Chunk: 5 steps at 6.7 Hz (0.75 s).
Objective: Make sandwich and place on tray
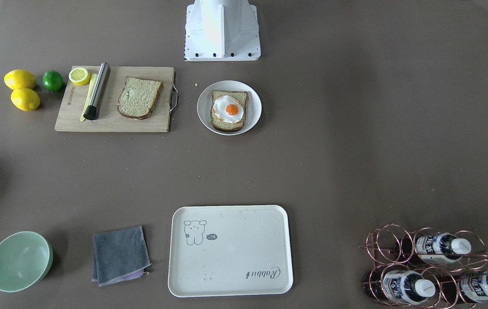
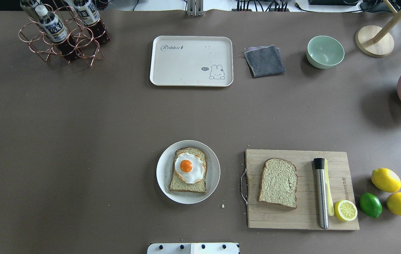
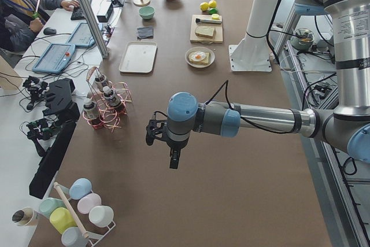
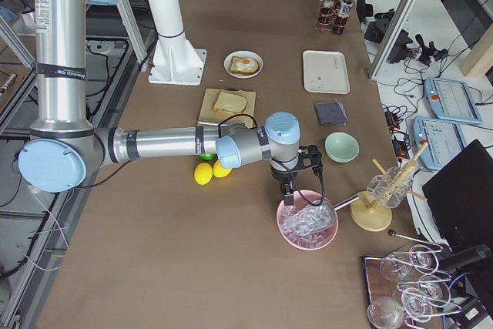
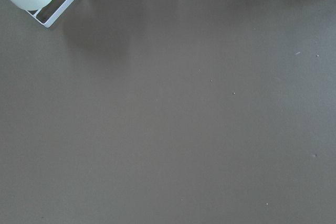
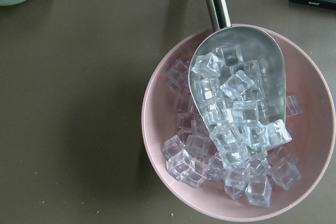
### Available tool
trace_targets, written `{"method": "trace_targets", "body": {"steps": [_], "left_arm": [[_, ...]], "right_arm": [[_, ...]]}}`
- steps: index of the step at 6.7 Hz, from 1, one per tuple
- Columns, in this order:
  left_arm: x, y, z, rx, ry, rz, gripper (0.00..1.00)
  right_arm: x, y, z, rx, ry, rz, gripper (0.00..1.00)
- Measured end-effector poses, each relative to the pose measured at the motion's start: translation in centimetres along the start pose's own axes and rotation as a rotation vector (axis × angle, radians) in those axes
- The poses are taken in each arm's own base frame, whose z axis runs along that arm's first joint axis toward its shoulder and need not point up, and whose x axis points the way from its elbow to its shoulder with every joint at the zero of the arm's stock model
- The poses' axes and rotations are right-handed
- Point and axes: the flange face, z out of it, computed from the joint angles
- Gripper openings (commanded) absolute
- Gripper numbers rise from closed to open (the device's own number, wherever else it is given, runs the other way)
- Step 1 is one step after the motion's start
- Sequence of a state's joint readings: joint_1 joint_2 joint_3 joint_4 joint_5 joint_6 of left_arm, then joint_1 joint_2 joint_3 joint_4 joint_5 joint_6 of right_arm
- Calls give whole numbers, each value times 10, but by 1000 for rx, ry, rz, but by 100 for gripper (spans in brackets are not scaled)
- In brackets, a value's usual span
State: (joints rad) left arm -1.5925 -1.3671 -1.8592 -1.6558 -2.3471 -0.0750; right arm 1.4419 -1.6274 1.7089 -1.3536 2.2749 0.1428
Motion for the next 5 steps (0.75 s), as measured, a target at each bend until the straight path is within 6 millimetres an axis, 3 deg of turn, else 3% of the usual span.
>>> {"method": "trace_targets", "body": {"steps": [5], "left_arm": [[-3,0,4,-8,-3,-5,98]], "right_arm": [[-4,1,-3,4,-9,-6,100]]}}
